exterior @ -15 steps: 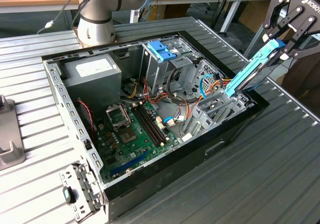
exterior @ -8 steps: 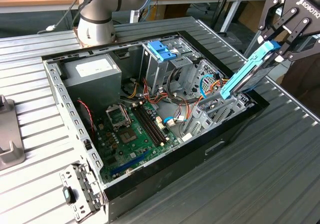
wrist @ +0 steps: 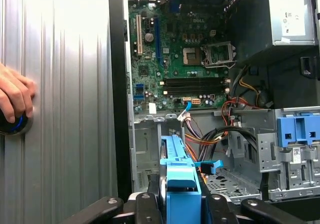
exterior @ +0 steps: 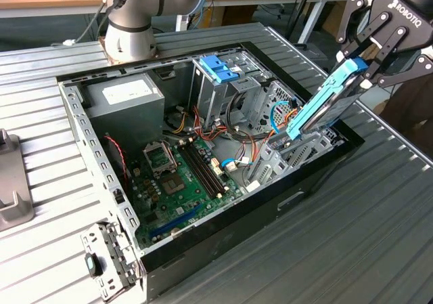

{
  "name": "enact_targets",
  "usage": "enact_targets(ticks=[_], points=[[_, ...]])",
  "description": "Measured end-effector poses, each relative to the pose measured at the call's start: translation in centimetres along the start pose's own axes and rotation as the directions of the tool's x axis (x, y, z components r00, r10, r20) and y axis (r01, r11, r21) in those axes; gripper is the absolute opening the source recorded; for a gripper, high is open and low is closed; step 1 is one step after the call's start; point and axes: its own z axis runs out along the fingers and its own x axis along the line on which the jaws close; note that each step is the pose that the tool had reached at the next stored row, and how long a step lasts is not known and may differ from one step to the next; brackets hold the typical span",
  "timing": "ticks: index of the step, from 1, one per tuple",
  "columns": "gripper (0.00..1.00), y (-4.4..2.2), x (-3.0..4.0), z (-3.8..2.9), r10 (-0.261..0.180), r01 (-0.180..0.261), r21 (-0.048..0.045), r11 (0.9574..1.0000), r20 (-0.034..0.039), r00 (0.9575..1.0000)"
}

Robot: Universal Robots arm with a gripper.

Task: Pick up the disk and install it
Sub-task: 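Insert the disk into the insertion slot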

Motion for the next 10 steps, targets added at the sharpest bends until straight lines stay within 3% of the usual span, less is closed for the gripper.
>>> enact_targets(ticks=[10], points=[[0.37, 0.99, -0.02, 0.40, -0.020, 0.020, -0.0027, 0.9998, -0.0013, 0.9998]])
